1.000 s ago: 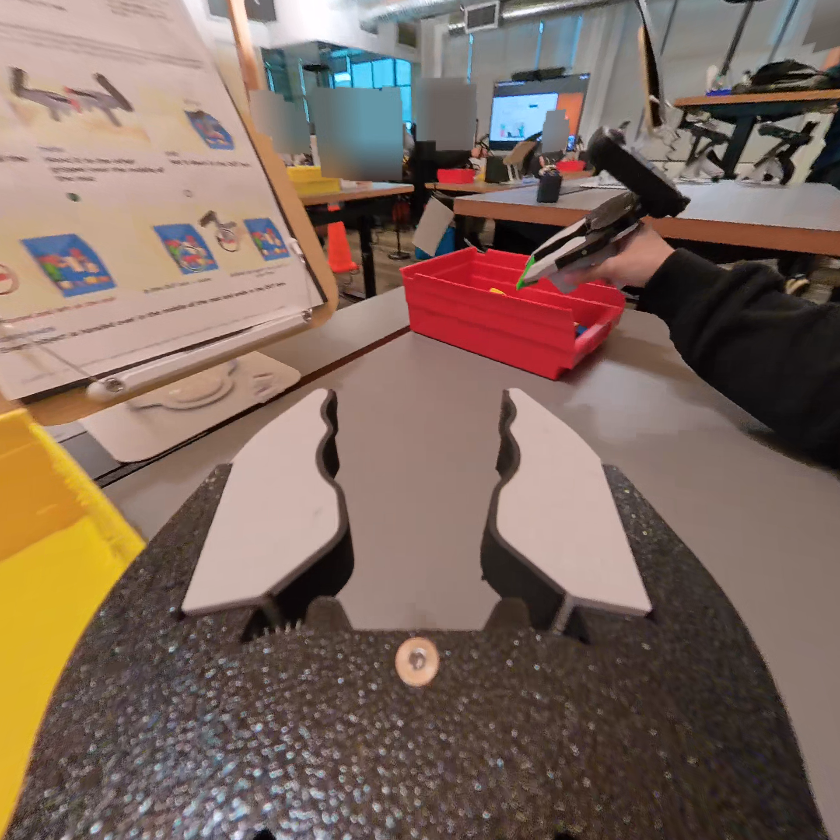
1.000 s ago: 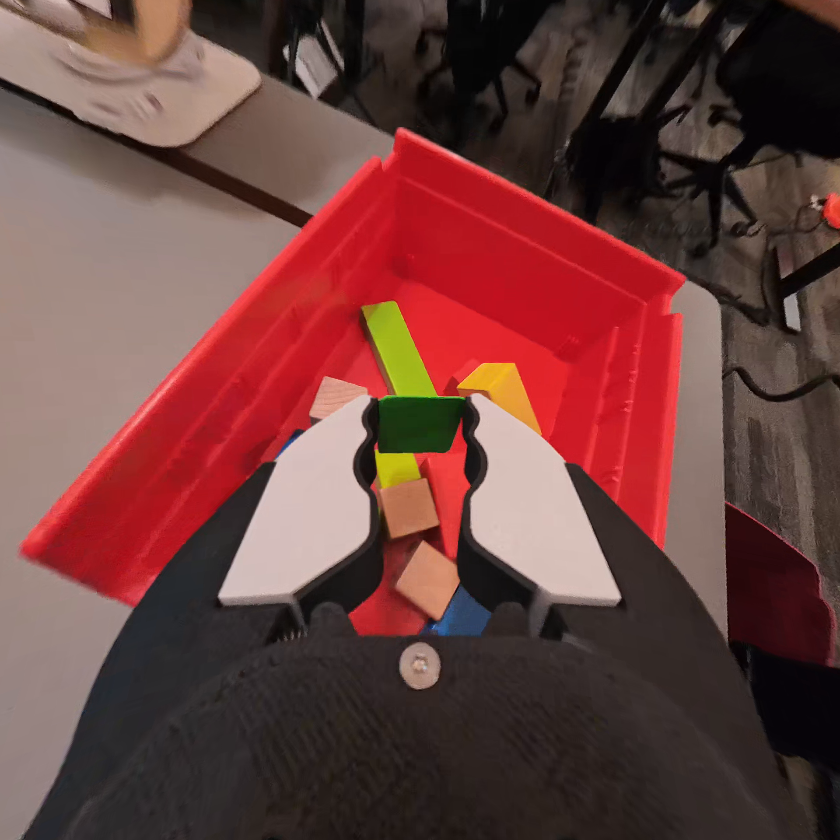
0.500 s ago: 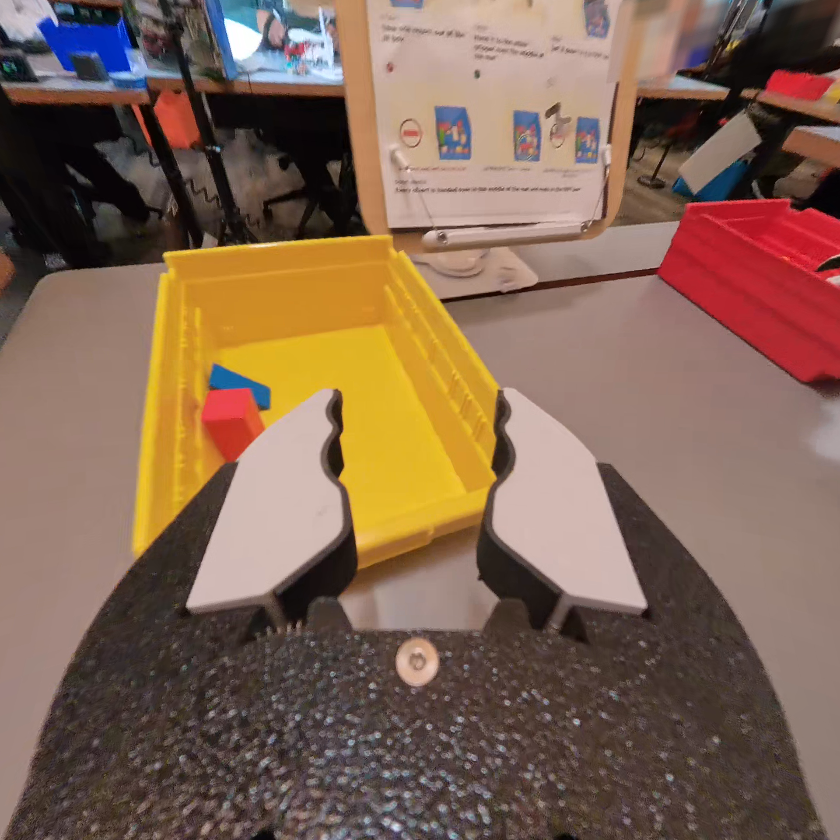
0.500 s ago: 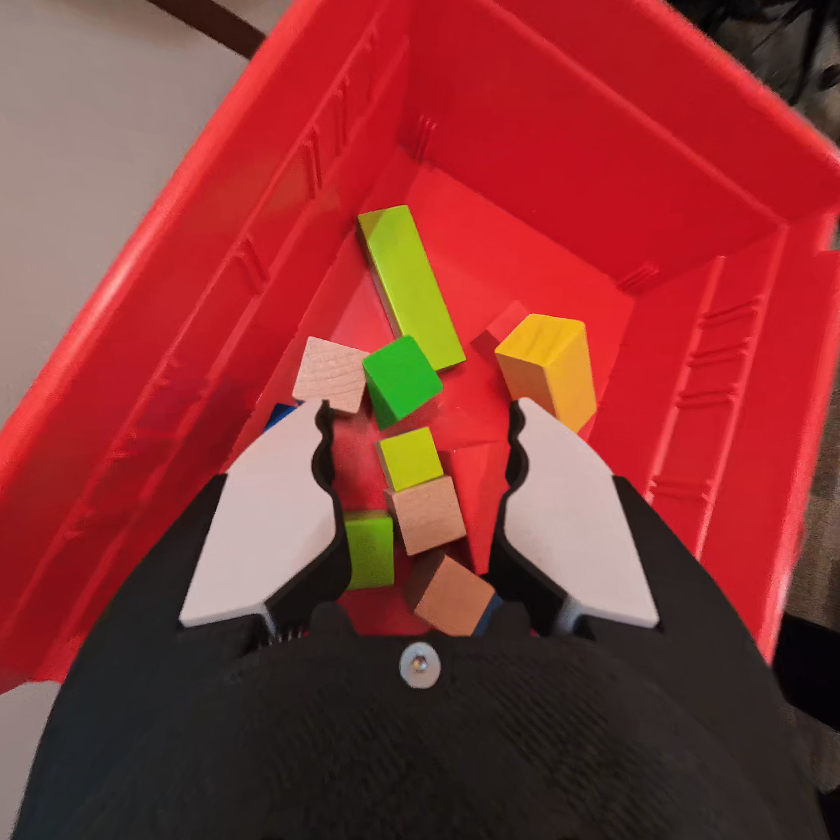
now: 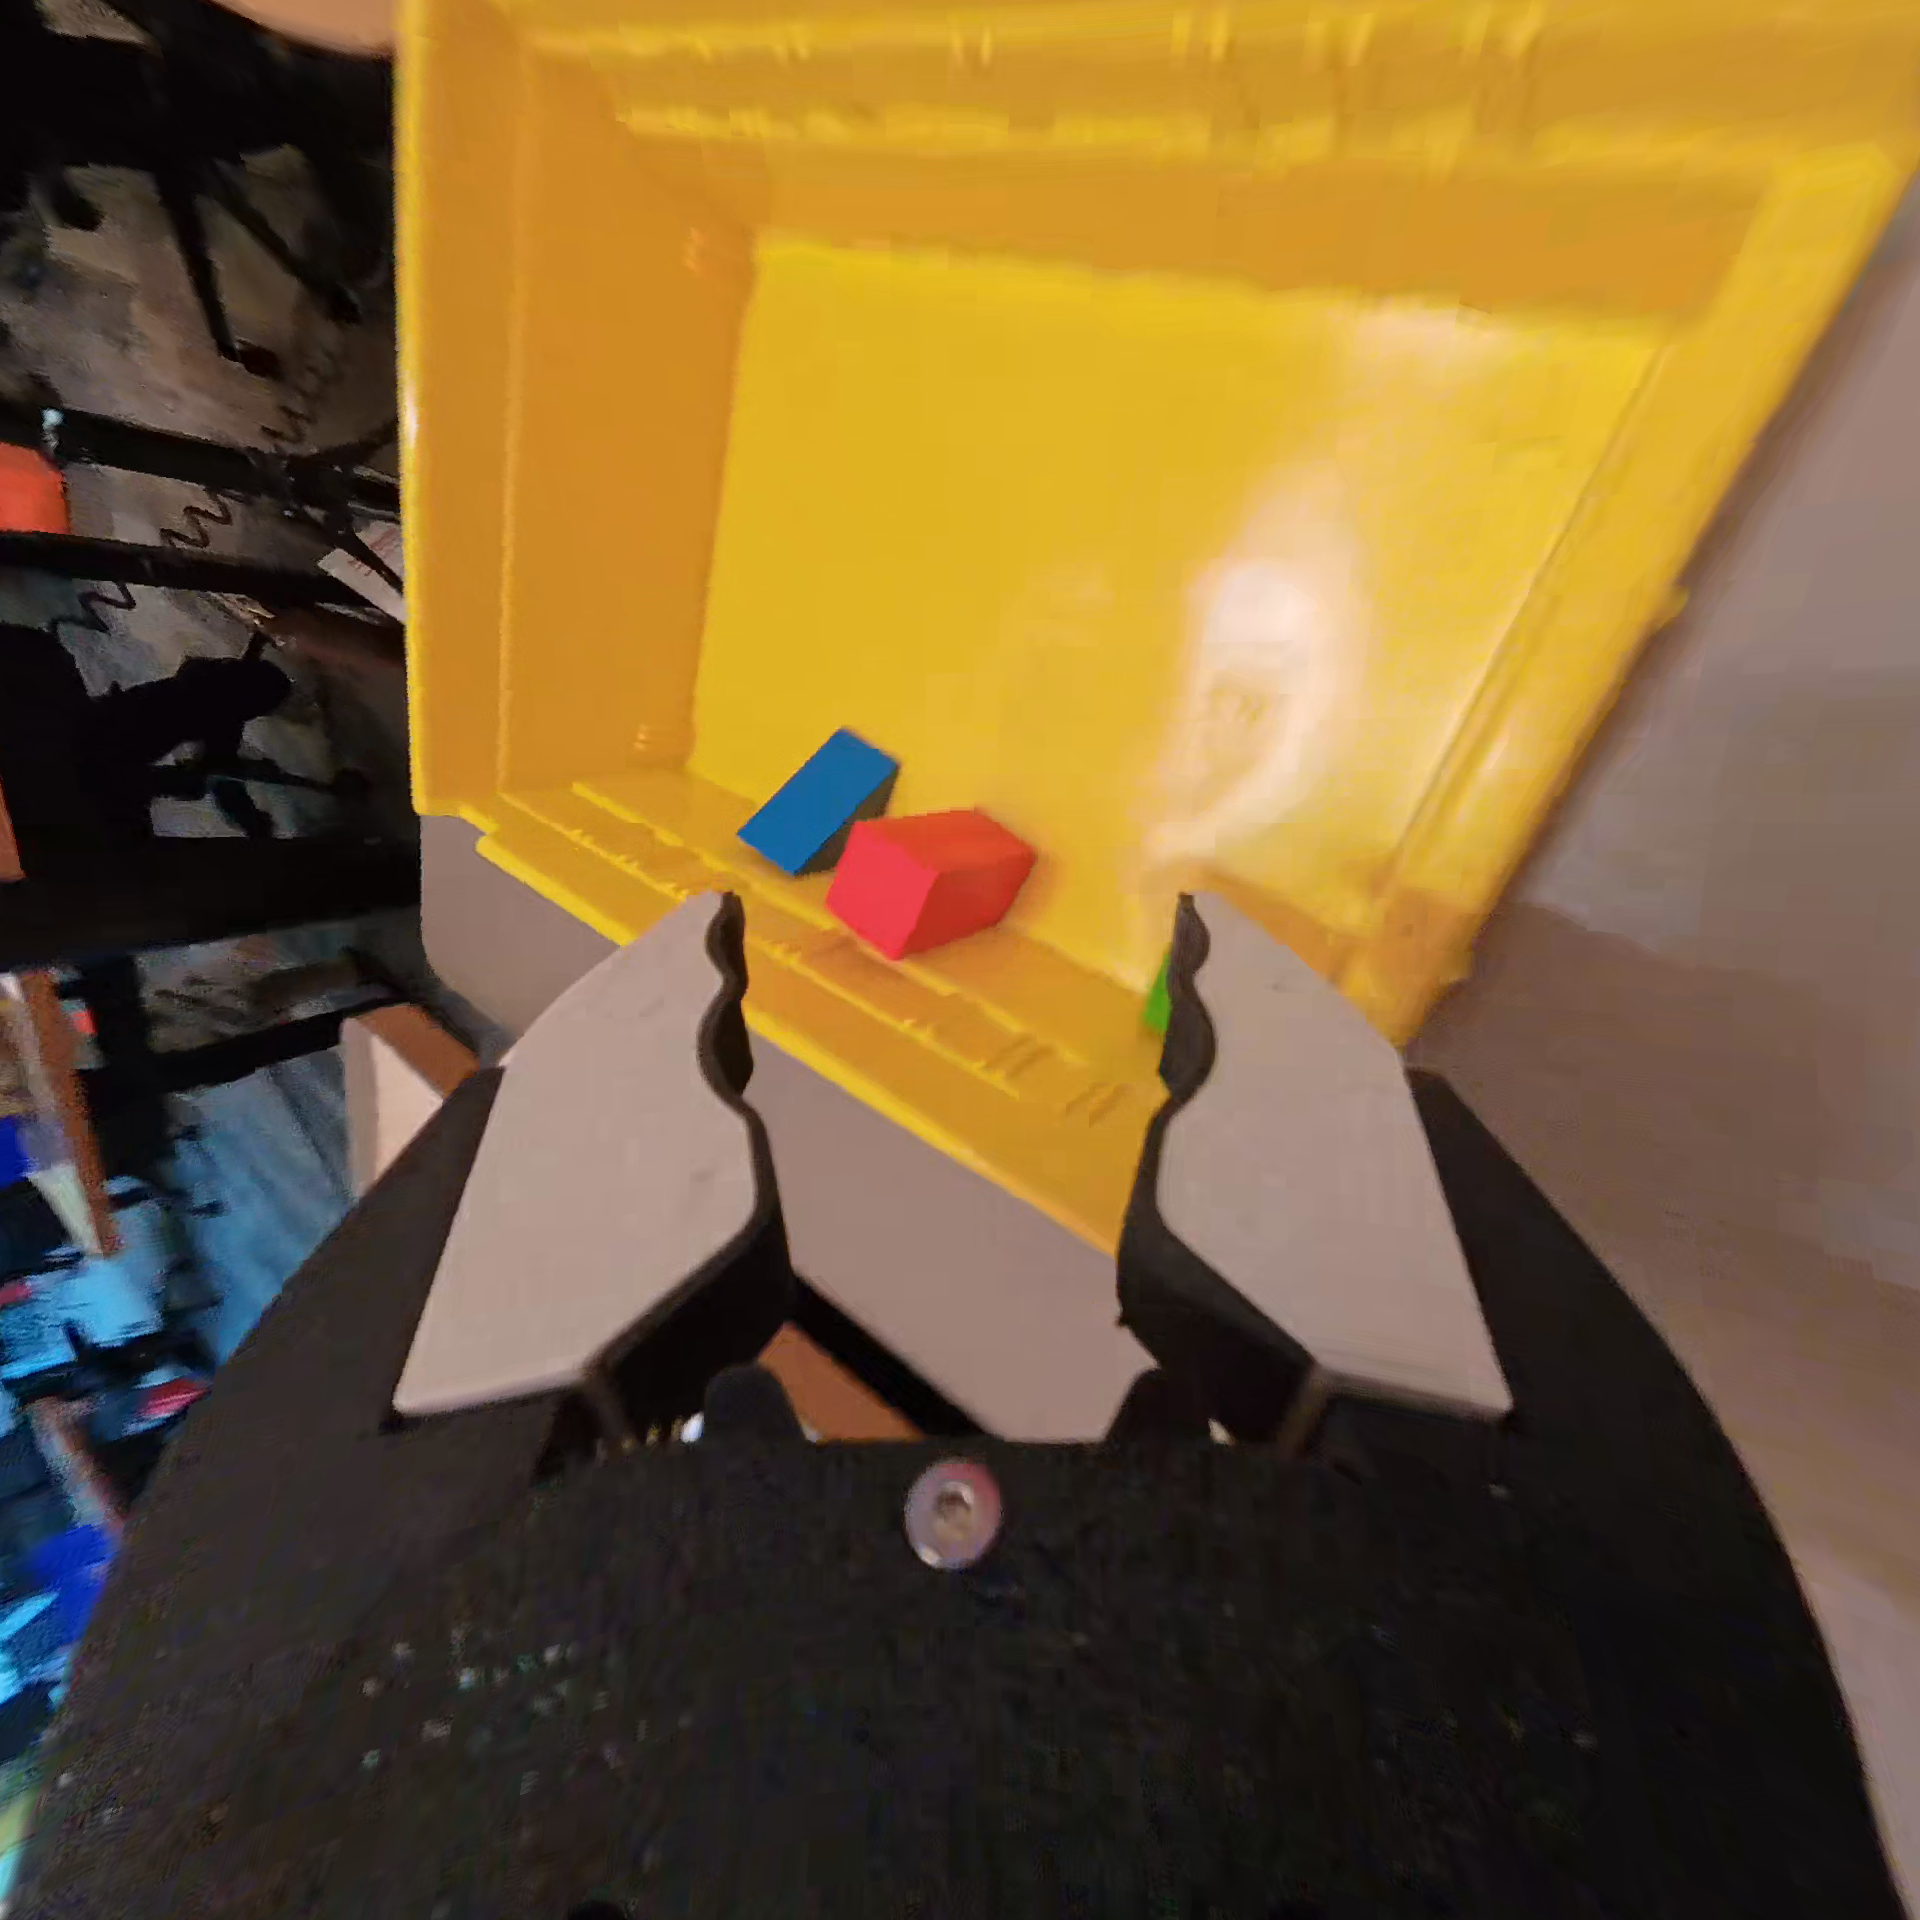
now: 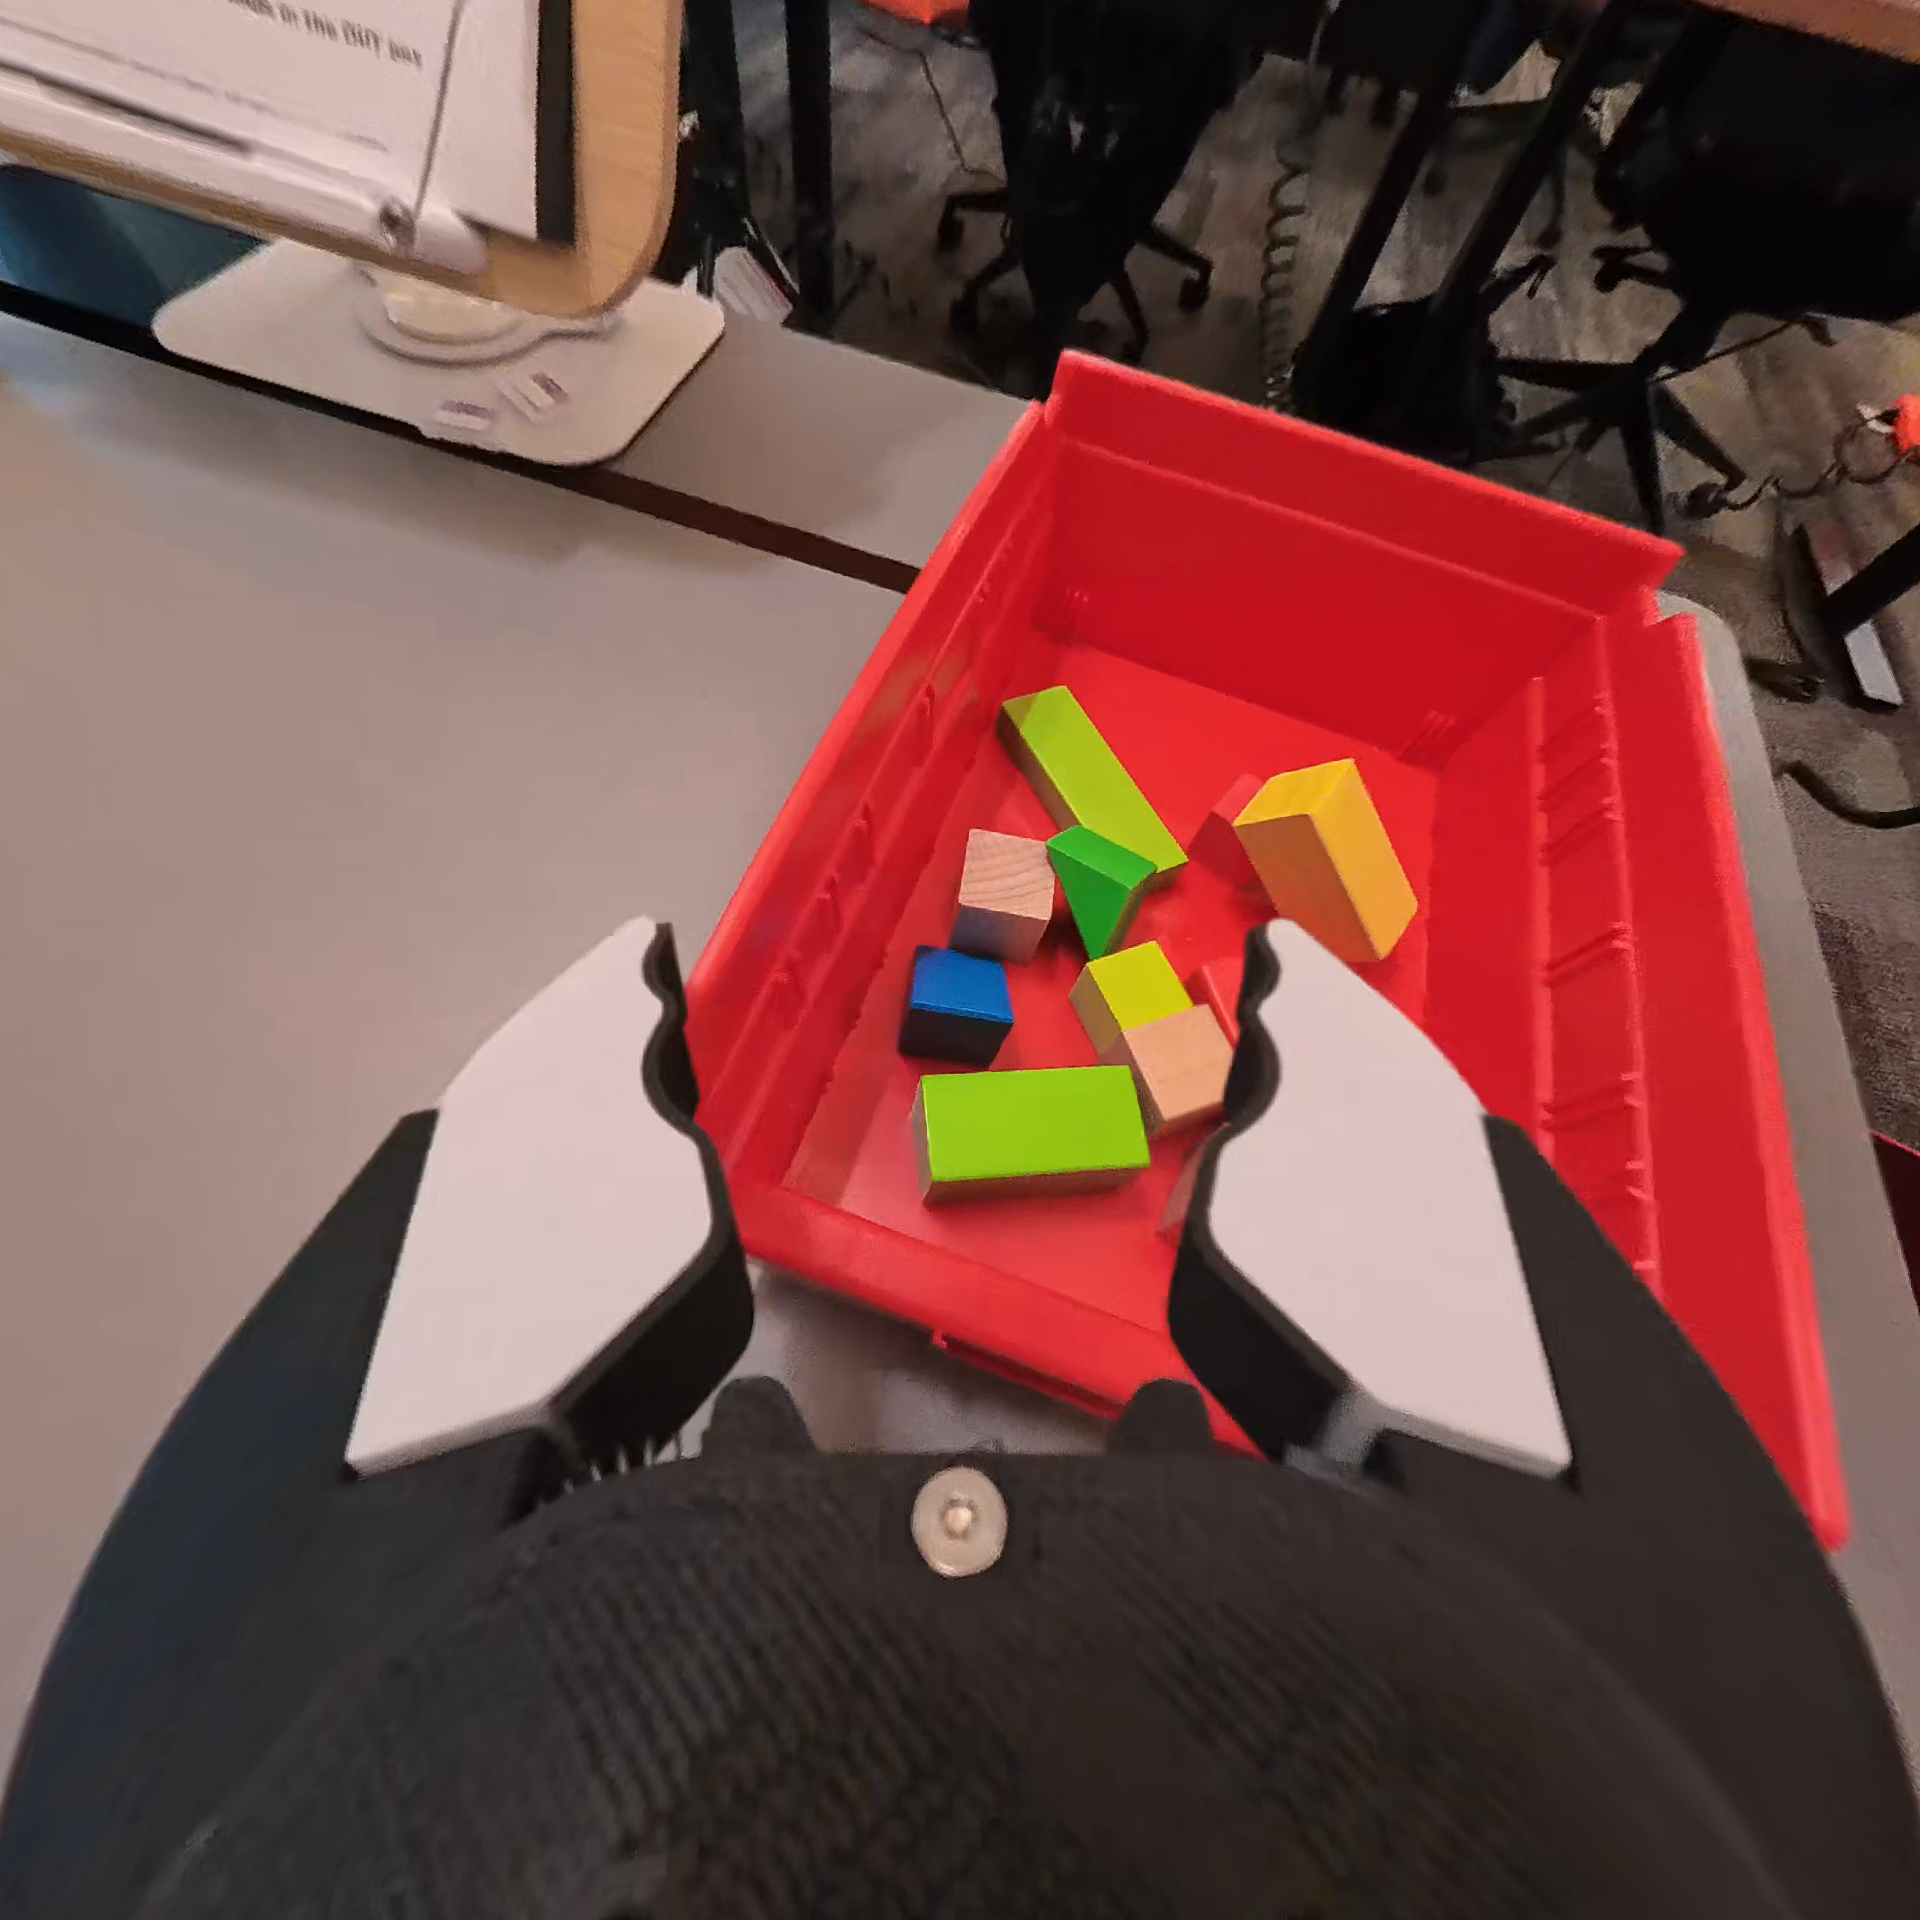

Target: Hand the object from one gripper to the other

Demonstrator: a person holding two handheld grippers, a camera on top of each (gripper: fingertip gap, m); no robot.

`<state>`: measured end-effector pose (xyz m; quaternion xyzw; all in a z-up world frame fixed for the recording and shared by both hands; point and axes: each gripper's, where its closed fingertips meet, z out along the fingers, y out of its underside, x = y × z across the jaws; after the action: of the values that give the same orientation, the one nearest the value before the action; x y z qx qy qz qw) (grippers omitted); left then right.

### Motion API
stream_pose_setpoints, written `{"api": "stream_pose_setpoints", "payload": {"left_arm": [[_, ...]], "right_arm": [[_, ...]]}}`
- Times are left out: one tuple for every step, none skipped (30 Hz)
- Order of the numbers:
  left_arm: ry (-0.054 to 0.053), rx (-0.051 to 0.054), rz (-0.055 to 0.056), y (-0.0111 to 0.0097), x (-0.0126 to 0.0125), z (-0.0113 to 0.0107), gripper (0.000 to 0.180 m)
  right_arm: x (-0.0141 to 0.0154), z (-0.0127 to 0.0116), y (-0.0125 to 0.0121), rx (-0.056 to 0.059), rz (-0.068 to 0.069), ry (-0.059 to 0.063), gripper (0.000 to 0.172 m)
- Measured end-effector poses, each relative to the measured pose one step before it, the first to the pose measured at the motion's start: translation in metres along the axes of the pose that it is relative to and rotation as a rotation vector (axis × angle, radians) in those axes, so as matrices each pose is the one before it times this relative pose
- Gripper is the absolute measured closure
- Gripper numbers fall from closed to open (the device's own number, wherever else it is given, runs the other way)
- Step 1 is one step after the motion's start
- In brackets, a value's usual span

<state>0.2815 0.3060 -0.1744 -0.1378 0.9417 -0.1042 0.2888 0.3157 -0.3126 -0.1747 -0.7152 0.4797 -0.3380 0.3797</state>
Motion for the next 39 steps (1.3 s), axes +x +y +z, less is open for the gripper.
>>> {"api": "stream_pose_setpoints", "payload": {"left_arm": [[0.0234,-0.05,0.0541,0.00629,-0.00486,0.00859,0.104],[0.0349,-0.0433,0.046,0.00539,-0.00295,0.00848,0.104],[0.0294,-0.0335,0.0371,0.00369,-0.00338,0.00804,0.104],[0.0334,-0.0197,0.0278,0.00126,-0.00228,0.00783,0.107],[0.0387,-0.0156,0.0261,0.0006,-0.00111,0.00793,0.109],[0.0337,-0.0288,0.0293,0.0025,-0.00133,0.00803,0.11],[0.0328,-0.0438,0.0317,0.00399,-0.00106,0.00752,0.112],[0.0427,-0.0433,0.03,0.00312,0.00118,0.00653,0.114],[0.0402,-0.0303,0.0251,0.00054,0.00118,0.00544,0.114],[0.022,-0.0259,0.0243,0.00008,-0.00144,0.00429,0.114],[0.0139,-0.0268,0.0208,0.00071,-0.00264,0.0034,0.116],[0.0159,-0.0223,0.0105,0.00021,-0.00245,0.00286,0.118],[0.0197,-0.02,0.0047,-0.00004,-0.00162,0.00292,0.119],[0.0233,-0.0228,0.0065,0.00008,-0.00027,0.00316,0.121],[0.0255,-0.0319,0.0128,0.00124,0.00091,0.00348,0.124],[0.0269,-0.0381,0.0154,0.00184,0.00185,0.00388,0.127],[0.0228,-0.038,0.0136,0.00136,0.00195,0.00403,0.129],[0.0132,-0.0344,0.0122,0.00061,0.001,0.00392,0.132],[0.0058,-0.0276,0.012,-0.00013,0.00049,0.00343,0.14],[0.0029,-0.0239,0.0095,-0.00007,0.0001,0.00284,0.146],[-0.0077,-0.0248,-0.0001,0.00087,-0.00165,0.00164,0.146],[-0.0169,-0.0177,-0.0158,0.00101,-0.0032,-0.00005,0.146],[-0.0088,0.0043,-0.0225,-0.00097,-0.00176,-0.00203,0.146],[-0.0059,0.0267,-0.0263,-0.00254,-0.00095,-0.00416,0.146],[-0.0117,0.0325,-0.041,-0.00218,-0.00232,-0.00684,0.146],[-0.0079,0.0359,-0.0638,-0.002,-0.0027,-0.00965,0.146],[-0.0026,0.0561,-0.079,-0.00434,-0.00212,-0.01253,0.146],[-0.0043,0.0885,-0.0761,-0.00845,-0.00128,-0.01528,0.146],[-0.0065,0.1181,-0.0643,-0.01289,0.00004,-0.01723,0.146],[-0.0025,0.1351,-0.0577,-0.0167,0.00232,-0.01796,0.146],[0.0075,0.1393,-0.0526,-0.01946,0.00547,-0.01701,0.146],[0.0252,0.1357,-0.0434,-0.02133,0.01028,-0.01486,0.146],[0.0412,0.1279,-0.0327,-0.02186,0.01508,-0.01141,0.146],[0.04,0.1205,-0.0233,-0.02147,0.01692,-0.00743,0.146],[0.0397,0.111,-0.0165,-0.02031,0.01802,-0.00304,0.146],[0.0504,0.095,-0.0095,-0.01772,0.02043,0.00115,0.146],[0.0488,0.0775,-0.0036,-0.01504,0.0204,0.00491,0.146],[0.0388,0.0578,0.0016,-0.01177,0.01844,0.00779,0.146],[0.0393,0.0367,0.0095,-0.00845,0.01754,0.00989,0.146]], "right_arm": [[0.00353,-0.00553,-0.00324,0.0124,0.0079,0.0061,0.073],[0.00367,-0.0058,-0.0038,0.022,0.0057,0.009,0.072],[-0.00029,-0.00534,-0.00452,0.0283,0.0086,-0.018,0.068],[-0.00498,-0.00439,-0.00472,0.0267,0.0205,-0.0483,0.067],[-0.00755,-0.00341,-0.00521,0.0289,0.031,-0.0606,0.067],[-0.00931,-0.00213,-0.00664,0.0387,0.0323,-0.0644,0.067],[-0.01037,-0.00088,-0.00792,0.0484,0.0252,-0.062,0.068],[-0.01086,0.00049,-0.00822,0.0508,0.0125,-0.0599,0.07],[-0.00984,0.00135,-0.00723,0.0423,0.012,-0.0492,0.071],[-0.00833,0.00209,-0.00576,0.031,0.0117,-0.0362,0.072],[-0.00788,0.00263,-0.0047,0.0248,0.0033,-0.0321,0.072],[-0.00746,0.00302,-0.00383,0.0211,-0.0033,-0.0288,0.072],[-0.00595,0.00333,-0.00239,0.0147,-0.0025,-0.0205,0.073],[-0.00507,0.00375,-0.00034,0.0051,-0.0017,-0.016,0.074],[-0.00463,0.00399,0.00157,-0.005,-0.0012,-0.0154,0.074],[-0.00421,0.00387,0.00218,-0.0105,-0.0011,-0.0152,0.074],[-0.00375,0.00343,0.00173,-0.0082,-0.0045,-0.0123,0.073],[-0.00274,0.00286,0.00132,-0.005,-0.007,-0.0075,0.073],[-0.00166,0.00228,0.00096,-0.0033,-0.0055,-0.0028,0.073],[-0.00114,0.00182,0.00106,-0.0032,-0.0015,-0.0027,0.073],[-0.00082,0.00137,0.00091,-0.0025,0.002,-0.0033,0.073],[-0.0004,0.00136,0.00064,0.0001,0.0041,-0.0018,0.073],[-0.00042,0.00107,0.00055,0.0019,0.0036,-0.0023,0.073],[-0.00093,0.00088,0.00055,0.0005,0.004,-0.0053,0.074],[-0.00112,0.00086,0.00028,-0.0002,0.0032,-0.0051,0.075],[-0.00093,0.00077,-0.00074,0.0057,0.0006,-0.0009,0.075],[-0.00187,0.0011,-0.00159,0.0106,-0.0001,-0.0038,0.075],[-0.00388,0.00168,-0.00167,0.01,0.0007,-0.0148,0.076],[-0.00486,0.00232,-0.0012,0.0074,-0.0007,-0.0198,0.078],[-0.00481,0.00322,-0.00049,0.0045,-0.0031,-0.0175,0.078],[-0.00526,0.00386,0.00015,0.001,-0.0072,-0.0183,0.078],[-0.00625,0.00458,0.00008,0.0014,-0.0104,-0.022,0.077],[-0.00786,0.00513,-0.0004,0.0042,-0.0095,-0.0287,0.077],[-0.00945,0.00566,-0.00112,0.0087,-0.0096,-0.0364,0.078],[-0.01031,0.00612,-0.0014,0.0114,-0.0102,-0.0406,0.08],[-0.0107,0.00666,-0.00151,0.0129,-0.0102,-0.0406,0.082],[-0.01061,0.00714,-0.00124,0.0128,-0.009,-0.0385,0.082],[-0.01095,0.00741,-0.00019,0.0067,-0.0068,-0.0409,0.082],[-0.01188,0.00758,0.00126,-0.0018,-0.0048,-0.0483,0.082]]}}
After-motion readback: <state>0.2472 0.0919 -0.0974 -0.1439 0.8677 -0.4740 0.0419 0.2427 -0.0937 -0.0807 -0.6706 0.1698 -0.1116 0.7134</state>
